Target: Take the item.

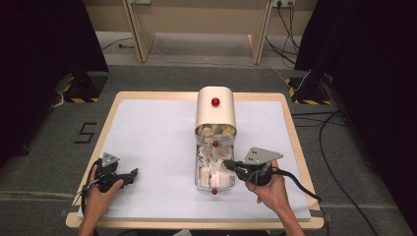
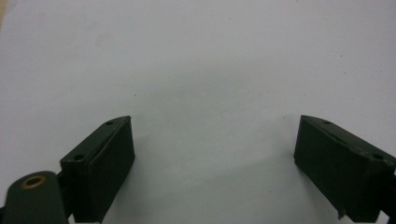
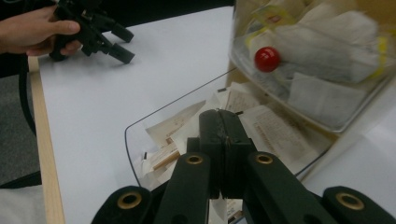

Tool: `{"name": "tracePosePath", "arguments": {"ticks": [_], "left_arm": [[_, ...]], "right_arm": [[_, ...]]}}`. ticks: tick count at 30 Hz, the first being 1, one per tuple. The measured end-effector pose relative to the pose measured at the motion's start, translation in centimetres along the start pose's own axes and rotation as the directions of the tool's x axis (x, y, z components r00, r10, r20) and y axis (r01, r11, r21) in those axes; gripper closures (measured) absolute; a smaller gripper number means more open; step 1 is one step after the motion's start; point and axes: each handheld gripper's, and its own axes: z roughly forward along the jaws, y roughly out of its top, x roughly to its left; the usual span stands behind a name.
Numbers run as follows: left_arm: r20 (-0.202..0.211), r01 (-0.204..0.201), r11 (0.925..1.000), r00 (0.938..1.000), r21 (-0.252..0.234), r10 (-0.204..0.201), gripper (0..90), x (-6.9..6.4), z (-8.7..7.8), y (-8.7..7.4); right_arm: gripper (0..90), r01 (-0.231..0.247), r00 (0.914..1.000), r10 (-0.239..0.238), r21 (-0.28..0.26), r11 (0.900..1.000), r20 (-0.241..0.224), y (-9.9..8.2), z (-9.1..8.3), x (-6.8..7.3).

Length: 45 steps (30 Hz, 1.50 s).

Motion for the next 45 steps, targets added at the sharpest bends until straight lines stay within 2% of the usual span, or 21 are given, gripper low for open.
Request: {"name": "tracePosePath", "arguments": {"ticks": [13, 22, 38, 45], "left_arm": [[0.000, 0.002, 1.0000, 1.0000, -0.002, -0.002, 11.5, 0.0, 0.0, 0.0], [0.000, 0.000, 1.0000, 1.0000, 0.000, 0.000, 11.4, 0.0, 0.0, 0.0], [0.000, 0.000, 1.0000, 1.0000, 0.000, 0.000, 11.4, 0.0, 0.0, 0.0], [0.000, 0.000, 1.0000, 1.0000, 0.000, 0.000, 11.4, 0.0, 0.0, 0.0]], "right_arm": [[90.0, -0.037, 0.9958, 0.042, -0.054, 0.9978, 0.081, 0.6, -2.7, -2.1], [89.9, -0.094, 0.9840, 0.103, -0.069, 0.9932, 0.145, -0.6, -3.9, -4.4], [89.9, -0.125, 0.9729, 0.139, -0.085, 0.9885, 0.185, -1.2, -4.7, -5.7], [89.9, -0.150, 0.9608, 0.167, -0.091, 0.9845, 0.221, -2.0, -5.0, -6.9]]}}
